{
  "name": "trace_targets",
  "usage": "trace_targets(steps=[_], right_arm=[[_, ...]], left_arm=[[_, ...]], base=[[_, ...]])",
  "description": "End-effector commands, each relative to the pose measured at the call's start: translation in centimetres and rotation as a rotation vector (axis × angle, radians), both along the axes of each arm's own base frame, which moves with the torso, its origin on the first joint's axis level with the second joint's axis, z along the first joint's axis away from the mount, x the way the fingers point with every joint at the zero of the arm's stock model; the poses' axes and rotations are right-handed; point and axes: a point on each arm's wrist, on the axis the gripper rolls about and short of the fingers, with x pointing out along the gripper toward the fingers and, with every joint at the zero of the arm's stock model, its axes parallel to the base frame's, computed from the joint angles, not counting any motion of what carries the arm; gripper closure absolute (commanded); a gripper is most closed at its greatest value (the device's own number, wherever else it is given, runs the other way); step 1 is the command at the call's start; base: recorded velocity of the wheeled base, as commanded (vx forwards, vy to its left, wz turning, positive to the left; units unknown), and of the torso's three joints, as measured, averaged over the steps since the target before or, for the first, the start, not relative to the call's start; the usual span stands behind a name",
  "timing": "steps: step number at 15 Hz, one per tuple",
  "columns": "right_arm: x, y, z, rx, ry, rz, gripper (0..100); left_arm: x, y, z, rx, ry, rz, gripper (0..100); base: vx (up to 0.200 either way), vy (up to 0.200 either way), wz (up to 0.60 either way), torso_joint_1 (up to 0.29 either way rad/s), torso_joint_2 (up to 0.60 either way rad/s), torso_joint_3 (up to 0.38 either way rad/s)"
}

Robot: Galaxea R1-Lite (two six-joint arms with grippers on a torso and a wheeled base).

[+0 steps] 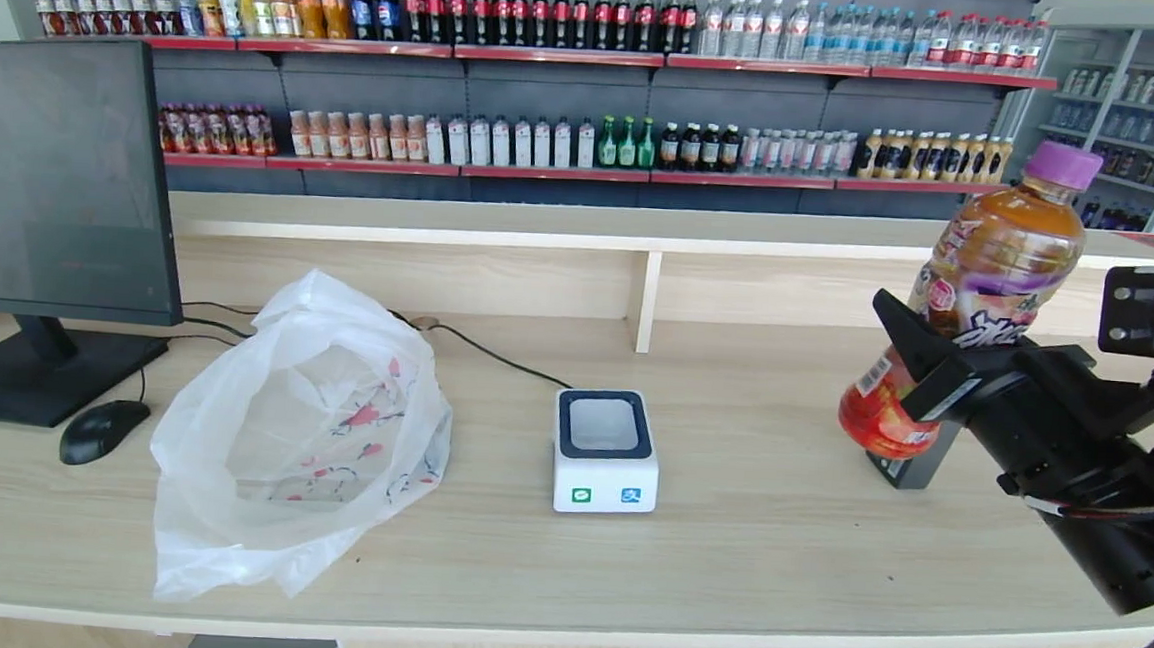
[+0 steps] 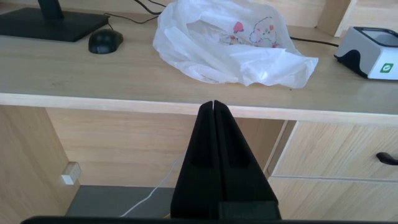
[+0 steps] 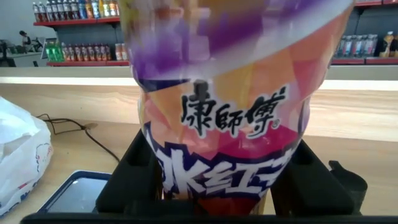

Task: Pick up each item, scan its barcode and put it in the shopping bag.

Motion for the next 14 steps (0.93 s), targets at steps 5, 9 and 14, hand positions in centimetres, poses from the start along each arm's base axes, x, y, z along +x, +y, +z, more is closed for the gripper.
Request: trace_targets(steps=[5,9,14], right_arm=[[-0.13,0.69,-0.09,-0.009,0.001,0.048,100],[-0.44,0.52,0.07,-0.005,-0.004,0.047,100],[-0.08,0.59,0.12,-0.005,-0.007,0.043,100]], left_arm=[[0.0,0.0,-0.02,-0.006,0.001,0.0,100],[0.0,0.0,-0.02,-0.005,0.001,0.0,100],[0.0,0.0,0.0,-0.001,0.0,0.0,100]], base=[[0.0,0.2,0.0,0.006,0.0,0.002],[0.0,0.2,0.0,0.0,0.0,0.005],[0.0,0.16,0.0,0.002,0.0,0.002]])
